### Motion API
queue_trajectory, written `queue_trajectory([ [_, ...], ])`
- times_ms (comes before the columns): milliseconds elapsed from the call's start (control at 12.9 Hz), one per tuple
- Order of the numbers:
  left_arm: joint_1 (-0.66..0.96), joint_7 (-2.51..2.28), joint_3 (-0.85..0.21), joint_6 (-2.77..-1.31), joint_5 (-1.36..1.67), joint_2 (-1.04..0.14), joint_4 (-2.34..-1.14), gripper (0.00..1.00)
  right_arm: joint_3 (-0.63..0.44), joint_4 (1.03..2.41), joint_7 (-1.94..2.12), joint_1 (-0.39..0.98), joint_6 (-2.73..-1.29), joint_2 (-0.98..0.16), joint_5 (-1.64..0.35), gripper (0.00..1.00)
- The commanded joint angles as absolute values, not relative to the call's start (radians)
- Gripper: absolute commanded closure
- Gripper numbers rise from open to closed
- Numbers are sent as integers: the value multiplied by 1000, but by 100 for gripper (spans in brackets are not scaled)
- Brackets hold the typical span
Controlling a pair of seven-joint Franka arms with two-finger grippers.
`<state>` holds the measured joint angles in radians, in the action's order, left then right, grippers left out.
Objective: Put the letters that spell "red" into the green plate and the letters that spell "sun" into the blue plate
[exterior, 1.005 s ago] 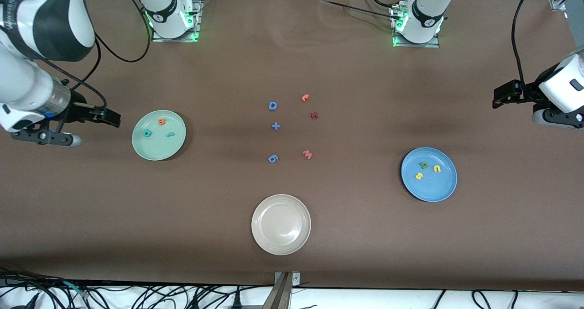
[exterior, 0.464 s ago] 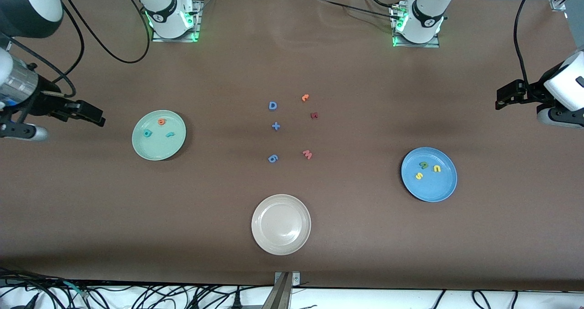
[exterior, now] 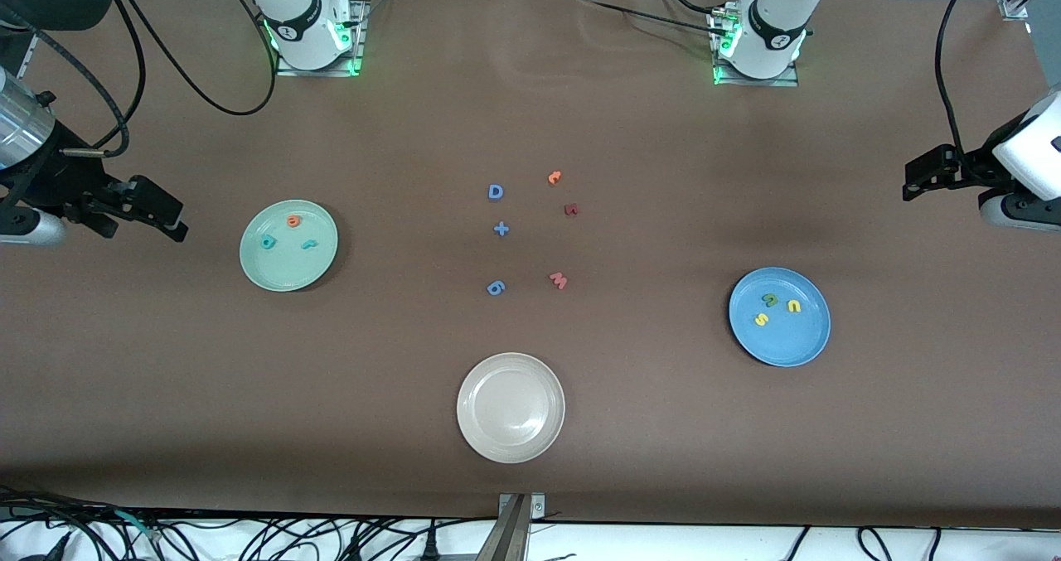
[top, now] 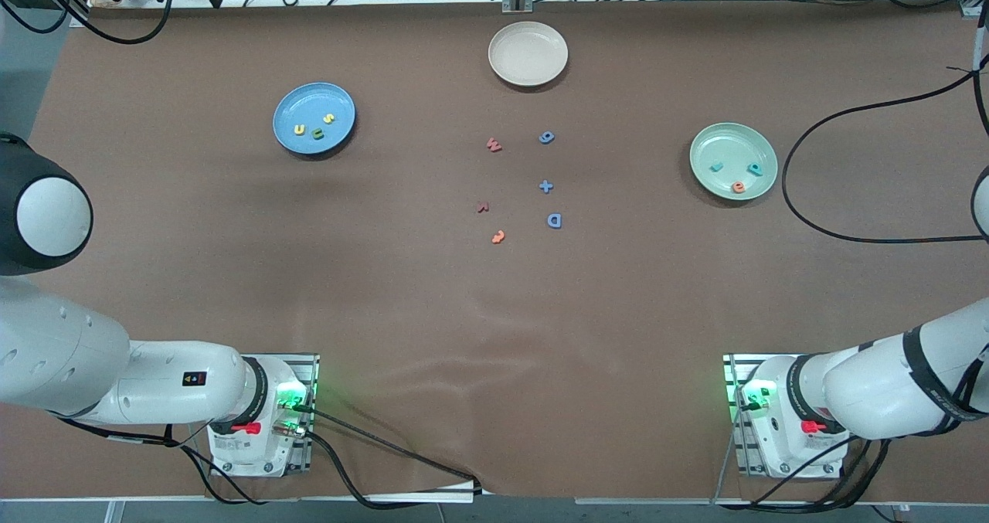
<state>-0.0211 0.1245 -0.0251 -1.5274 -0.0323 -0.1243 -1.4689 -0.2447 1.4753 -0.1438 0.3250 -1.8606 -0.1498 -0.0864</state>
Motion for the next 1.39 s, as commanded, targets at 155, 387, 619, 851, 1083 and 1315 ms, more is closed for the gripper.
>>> queue_trajectory([
  [155, -17, 123, -18, -1526, 0, -133, -1439, 0, -229, 1468, -141, 295, -1950, -178, -147, 0],
  [387, -15, 123, -18, -1526, 0, -140, -1431, 0, -241, 1470, -137, 296, -1893, -175, -147, 0],
  [619, -15, 123, -20, -1526, 2, -141, -1431, 0, -241, 1468, -129, 295, -1879, -179, -147, 0],
  [851, -3, 123, -18, -1526, 0, -147, -1430, 0, -249, 1468, -121, 293, -1865, -176, -149, 0],
  [1083, -2, 123, -18, -1526, 0, -147, -1430, 0, -249, 1470, -120, 293, -1870, -179, -149, 0],
  [1315, -2, 123, -18, -1526, 0, -147, -1431, 0, -249, 1470, -117, 293, -1868, -179, -147, 0],
])
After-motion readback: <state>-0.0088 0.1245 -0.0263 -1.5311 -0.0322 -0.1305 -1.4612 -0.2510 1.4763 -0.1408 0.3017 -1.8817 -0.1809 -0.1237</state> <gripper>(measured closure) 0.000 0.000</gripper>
